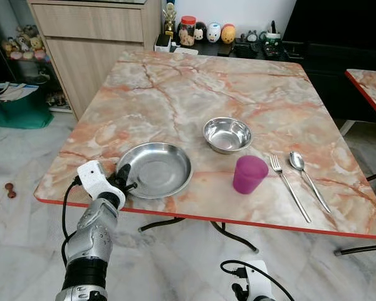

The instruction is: Setting the table

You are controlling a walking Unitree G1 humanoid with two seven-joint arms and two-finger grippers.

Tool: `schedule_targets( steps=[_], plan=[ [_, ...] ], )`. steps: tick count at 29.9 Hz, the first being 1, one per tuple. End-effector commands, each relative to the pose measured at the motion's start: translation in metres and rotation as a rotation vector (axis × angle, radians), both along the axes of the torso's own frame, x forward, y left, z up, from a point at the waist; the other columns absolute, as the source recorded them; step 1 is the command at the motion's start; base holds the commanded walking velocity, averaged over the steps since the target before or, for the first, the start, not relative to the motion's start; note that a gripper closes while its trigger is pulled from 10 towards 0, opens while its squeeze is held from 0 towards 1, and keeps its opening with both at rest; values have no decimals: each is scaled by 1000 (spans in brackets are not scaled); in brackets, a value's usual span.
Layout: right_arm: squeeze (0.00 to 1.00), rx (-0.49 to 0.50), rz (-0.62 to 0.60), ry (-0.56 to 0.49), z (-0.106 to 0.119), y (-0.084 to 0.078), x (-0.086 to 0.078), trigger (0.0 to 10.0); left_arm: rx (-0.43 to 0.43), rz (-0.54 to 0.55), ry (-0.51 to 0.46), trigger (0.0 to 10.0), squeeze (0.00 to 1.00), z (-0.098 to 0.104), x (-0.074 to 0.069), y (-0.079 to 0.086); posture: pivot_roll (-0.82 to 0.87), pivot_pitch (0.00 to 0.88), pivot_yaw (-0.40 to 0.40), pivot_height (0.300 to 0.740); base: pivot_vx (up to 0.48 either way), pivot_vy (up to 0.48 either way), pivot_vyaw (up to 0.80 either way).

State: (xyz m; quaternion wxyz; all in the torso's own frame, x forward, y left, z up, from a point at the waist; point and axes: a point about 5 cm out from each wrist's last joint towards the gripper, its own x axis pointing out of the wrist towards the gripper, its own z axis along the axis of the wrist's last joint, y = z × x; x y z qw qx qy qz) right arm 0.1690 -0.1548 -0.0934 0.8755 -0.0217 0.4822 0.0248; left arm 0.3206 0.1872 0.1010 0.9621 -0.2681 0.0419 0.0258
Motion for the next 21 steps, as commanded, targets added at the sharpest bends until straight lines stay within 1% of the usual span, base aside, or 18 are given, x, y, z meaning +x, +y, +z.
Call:
schedule_targets(
  steps=[1, 2, 3, 5, 8, 14, 16, 18, 21],
  plan=[
    [0, -15, 4, -6, 1, -3, 2, 10000, -36, 7, -120, 10000, 0, 21, 1, 0, 92, 0, -86, 740, 0, 0, 0],
    [0, -16, 2, -8, 1, -4, 2, 10000, -40, 3, -153, 10000, 0, 27, 1, -1, 87, 0, -87, 740, 0, 0, 0],
    [0, -16, 2, -8, 1, -4, 2, 10000, -40, 3, -153, 10000, 0, 27, 1, -1, 87, 0, -87, 740, 0, 0, 0],
    [0, -19, -3, -11, 1, -4, 2, 10000, -32, -21, -240, 10000, 0, 43, -4, -6, 85, 0, -88, 740, 0, 0, 0],
    [0, -20, -3, -11, 1, -5, 2, 10000, -33, -30, -252, 10000, 0, 46, -7, -9, 85, 0, -88, 740, 0, 0, 0],
    [0, -20, -4, -13, 1, -5, 2, 10000, -45, -37, -286, 10000, 0, 56, -20, -13, 82, 0, -95, 740, 0, 0, 0],
    [0, -21, -3, -13, 1, -6, 2, 10000, -53, -33, -313, 10000, 0, 61, -23, -13, 81, 0, -100, 740, 0, 0, 0],
    [0, -18, -8, -16, 1, -6, 2, 10000, -69, -21, -337, 10000, 0, 66, -24, -12, 81, 0, -101, 740, 0, 0, 0],
    [0, -15, -8, -19, 1, -6, 2, 10000, -70, -19, -350, 10000, 0, 69, -22, -12, 76, 0, -98, 740, 0, 0, 0]
  ],
)
